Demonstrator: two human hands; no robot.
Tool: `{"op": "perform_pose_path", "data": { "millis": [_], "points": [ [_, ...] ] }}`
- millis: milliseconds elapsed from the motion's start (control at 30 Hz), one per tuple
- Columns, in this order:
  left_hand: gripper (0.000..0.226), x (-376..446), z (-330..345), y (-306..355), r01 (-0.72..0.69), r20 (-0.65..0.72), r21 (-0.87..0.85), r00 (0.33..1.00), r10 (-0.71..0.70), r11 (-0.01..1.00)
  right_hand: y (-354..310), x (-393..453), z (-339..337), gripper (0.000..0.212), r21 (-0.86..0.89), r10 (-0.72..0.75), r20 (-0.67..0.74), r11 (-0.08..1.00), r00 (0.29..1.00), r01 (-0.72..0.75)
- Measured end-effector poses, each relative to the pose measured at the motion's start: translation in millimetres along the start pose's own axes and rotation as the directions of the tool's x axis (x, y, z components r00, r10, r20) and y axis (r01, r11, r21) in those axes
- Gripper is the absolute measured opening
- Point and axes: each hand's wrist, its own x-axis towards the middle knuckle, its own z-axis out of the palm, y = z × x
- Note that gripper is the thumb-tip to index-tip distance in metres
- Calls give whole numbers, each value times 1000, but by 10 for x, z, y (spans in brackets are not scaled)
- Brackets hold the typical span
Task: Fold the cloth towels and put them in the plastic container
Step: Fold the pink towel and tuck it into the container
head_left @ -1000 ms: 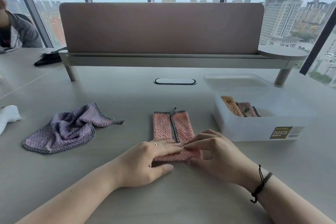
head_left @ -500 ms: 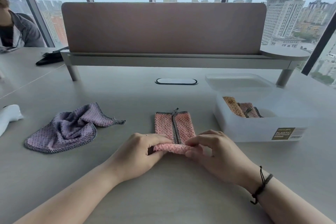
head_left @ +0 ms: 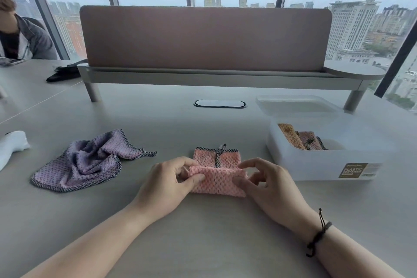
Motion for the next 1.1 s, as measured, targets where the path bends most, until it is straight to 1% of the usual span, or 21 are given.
{"op": "perform_pose_path", "data": {
  "millis": [100,200,267,333,433,467,533,600,633,667,733,767,833,900,933,1033,1100],
  "points": [
    [19,9,18,-5,20,0,6,1000,-20,1000,14,24,40,20,44,39,-21,998,999,-38],
    [19,20,44,12,25,-10,37,1000,-25,999,21,56,67,19,21,65,-46,998,997,-64],
    [18,26,51,28,17,-20,73,1000,-16,997,21,74,90,20,-44,84,-51,995,995,-86],
    [19,19,53,30,13,-32,126,999,-9,992,20,86,116,21,-146,85,-47,985,995,-91],
    [20,2,51,40,-19,-50,254,998,33,967,16,88,126,22,-226,66,-43,971,997,-74],
    [20,1,42,56,-62,-54,290,995,81,955,17,82,124,22,-239,57,-46,969,997,-66],
    [25,4,23,88,-201,-28,332,974,223,921,38,70,129,20,-260,23,-56,965,998,-37],
    [37,-7,26,95,-384,87,312,922,377,869,42,55,131,16,-293,-76,-78,955,994,50],
    [41,-15,32,99,-448,171,273,893,416,851,42,51,127,18,-336,-164,-87,933,983,126],
    [44,-23,37,115,-480,256,227,869,423,847,35,45,118,22,-389,-257,-76,897,963,209],
    [47,-35,47,143,-468,395,161,837,378,869,22,28,108,31,-461,-393,11,814,919,353],
    [49,-42,49,152,-449,441,153,828,346,880,17,16,112,35,-463,-411,74,793,908,397],
    [56,-46,40,133,-422,489,172,821,295,890,-1,9,127,49,-447,-362,199,794,911,413],
    [65,-47,28,103,-400,501,187,824,263,897,10,14,115,63,-433,-296,269,813,916,390],
    [67,-43,25,92,-384,500,186,829,249,904,20,19,102,65,-422,-282,286,821,916,384],
    [66,-34,17,79,-330,470,147,853,228,932,54,28,74,61,-393,-288,295,833,911,391],
    [61,-33,-3,69,-308,444,113,866,230,945,61,26,91,55,-400,-298,278,829,913,392]
  ]
}}
